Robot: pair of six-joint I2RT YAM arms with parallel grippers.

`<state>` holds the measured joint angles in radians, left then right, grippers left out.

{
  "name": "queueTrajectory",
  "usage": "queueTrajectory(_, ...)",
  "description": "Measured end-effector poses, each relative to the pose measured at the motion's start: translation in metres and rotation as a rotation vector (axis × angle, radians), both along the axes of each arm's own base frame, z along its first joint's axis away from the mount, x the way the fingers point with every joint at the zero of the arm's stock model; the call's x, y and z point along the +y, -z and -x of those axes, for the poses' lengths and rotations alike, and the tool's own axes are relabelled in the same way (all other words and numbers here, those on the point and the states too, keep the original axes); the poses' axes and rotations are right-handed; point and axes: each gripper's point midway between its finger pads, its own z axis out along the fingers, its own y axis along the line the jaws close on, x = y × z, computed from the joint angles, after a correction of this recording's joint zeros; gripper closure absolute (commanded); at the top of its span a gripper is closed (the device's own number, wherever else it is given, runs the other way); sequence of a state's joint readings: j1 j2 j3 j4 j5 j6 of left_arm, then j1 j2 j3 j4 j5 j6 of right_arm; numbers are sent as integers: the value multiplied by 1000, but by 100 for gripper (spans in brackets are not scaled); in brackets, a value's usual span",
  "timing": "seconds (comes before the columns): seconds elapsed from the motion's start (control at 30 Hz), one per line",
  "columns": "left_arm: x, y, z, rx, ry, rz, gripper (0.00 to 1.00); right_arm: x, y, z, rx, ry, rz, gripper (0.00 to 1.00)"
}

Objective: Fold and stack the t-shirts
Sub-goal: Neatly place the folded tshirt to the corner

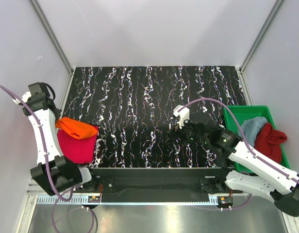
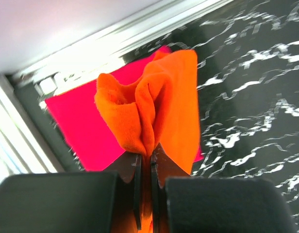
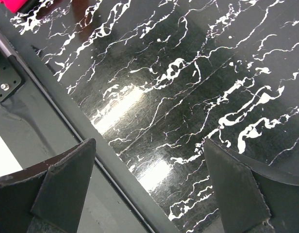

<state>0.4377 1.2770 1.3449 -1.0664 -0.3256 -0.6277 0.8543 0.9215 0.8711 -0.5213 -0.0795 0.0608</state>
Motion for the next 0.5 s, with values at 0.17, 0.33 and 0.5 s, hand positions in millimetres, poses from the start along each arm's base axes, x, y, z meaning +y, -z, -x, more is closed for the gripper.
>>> queueTrajectory(0.17, 0, 23, 15, 45, -40, 38, 100, 2, 0, 3, 8, -15, -5, 0)
queueTrajectory(0.33, -2, 38, 27, 72, -71, 64, 100, 2, 0, 3, 10, -17, -7, 0)
queueTrajectory(0.5, -4, 47, 43, 79, -122, 78, 97, 2, 1, 3, 12, -17, -5, 0)
